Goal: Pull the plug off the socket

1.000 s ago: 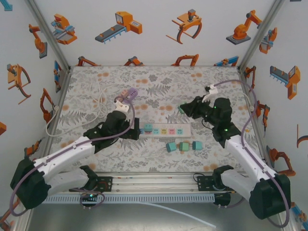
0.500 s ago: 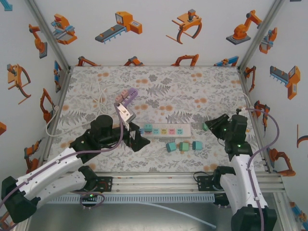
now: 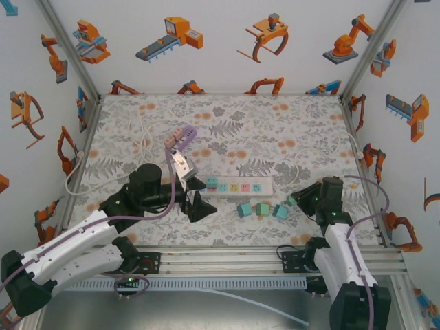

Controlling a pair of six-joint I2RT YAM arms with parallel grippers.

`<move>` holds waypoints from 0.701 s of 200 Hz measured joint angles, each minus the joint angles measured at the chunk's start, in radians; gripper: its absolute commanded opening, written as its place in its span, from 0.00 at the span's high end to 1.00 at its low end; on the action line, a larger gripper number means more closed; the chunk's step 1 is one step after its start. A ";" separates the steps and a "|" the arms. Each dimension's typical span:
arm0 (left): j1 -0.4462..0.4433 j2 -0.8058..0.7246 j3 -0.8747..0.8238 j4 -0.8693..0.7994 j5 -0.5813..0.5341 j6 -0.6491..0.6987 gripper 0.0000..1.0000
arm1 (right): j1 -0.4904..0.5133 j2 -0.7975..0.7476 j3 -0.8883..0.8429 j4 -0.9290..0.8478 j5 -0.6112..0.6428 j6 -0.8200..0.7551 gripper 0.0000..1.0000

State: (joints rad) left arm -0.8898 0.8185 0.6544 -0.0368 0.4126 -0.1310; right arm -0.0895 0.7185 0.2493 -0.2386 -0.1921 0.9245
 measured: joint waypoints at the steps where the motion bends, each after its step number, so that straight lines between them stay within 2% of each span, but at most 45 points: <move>1: 0.000 0.000 0.000 0.000 0.000 0.000 0.03 | 0.000 0.000 0.000 0.000 0.000 0.000 0.76; 32: -0.002 0.000 0.000 0.000 -0.006 0.007 0.03 | -0.001 0.019 -0.019 0.035 0.003 0.003 0.60; 62: -0.006 0.005 0.000 -0.001 -0.021 0.011 0.03 | -0.002 0.031 -0.029 0.042 0.014 0.004 0.51; 140: -0.007 0.010 0.000 -0.001 -0.066 0.014 0.03 | -0.002 -0.008 -0.029 0.013 0.060 0.004 0.46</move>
State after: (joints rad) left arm -0.8970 0.8280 0.6544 -0.0380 0.3470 -0.1173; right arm -0.0914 0.7105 0.2203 -0.2256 -0.1326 0.9287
